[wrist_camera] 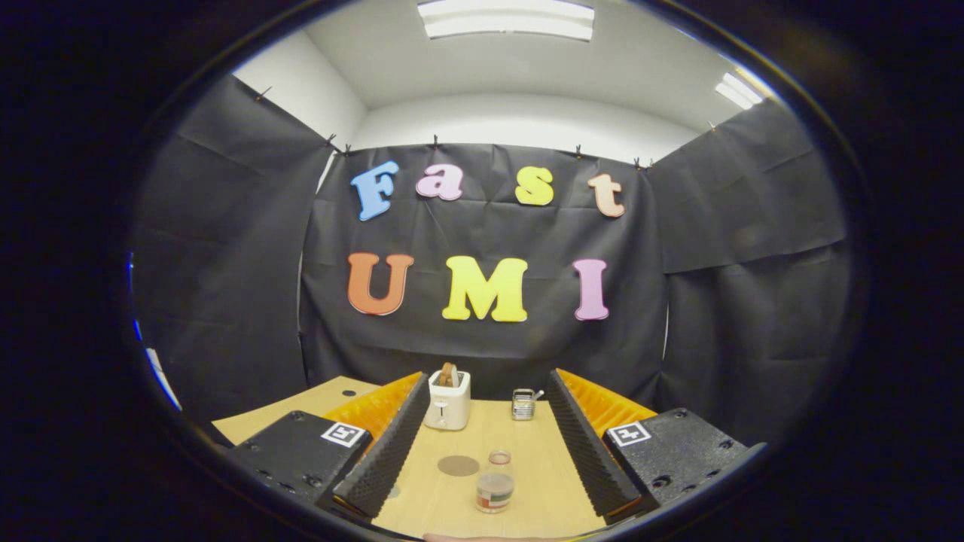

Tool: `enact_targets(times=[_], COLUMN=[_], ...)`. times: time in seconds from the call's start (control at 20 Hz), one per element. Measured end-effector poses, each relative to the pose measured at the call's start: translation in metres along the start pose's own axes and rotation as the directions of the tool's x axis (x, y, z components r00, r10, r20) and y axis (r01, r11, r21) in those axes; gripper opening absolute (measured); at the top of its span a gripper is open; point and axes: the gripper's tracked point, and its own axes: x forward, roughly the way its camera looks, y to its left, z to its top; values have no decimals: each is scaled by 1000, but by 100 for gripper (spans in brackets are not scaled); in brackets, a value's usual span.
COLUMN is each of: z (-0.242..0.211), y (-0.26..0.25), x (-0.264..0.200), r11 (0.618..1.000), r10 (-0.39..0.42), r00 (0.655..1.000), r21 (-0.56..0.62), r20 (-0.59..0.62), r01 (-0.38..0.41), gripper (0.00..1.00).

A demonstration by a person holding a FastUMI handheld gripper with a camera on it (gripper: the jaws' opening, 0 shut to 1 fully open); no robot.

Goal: Take the bottle from table, then pour the juice into the cup, finally place the bottle on the coaster

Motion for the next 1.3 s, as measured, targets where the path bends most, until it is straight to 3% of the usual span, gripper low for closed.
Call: enact_targets(times=[0.85, 1.3], z=[-143, -200], y=[-17, -19], x=[49, 72], r11=[998, 998], r10=[-55, -45], r00=[987, 984], r21=[7, 43], r20=[-151, -172], r01=[56, 53], gripper=[100, 100])
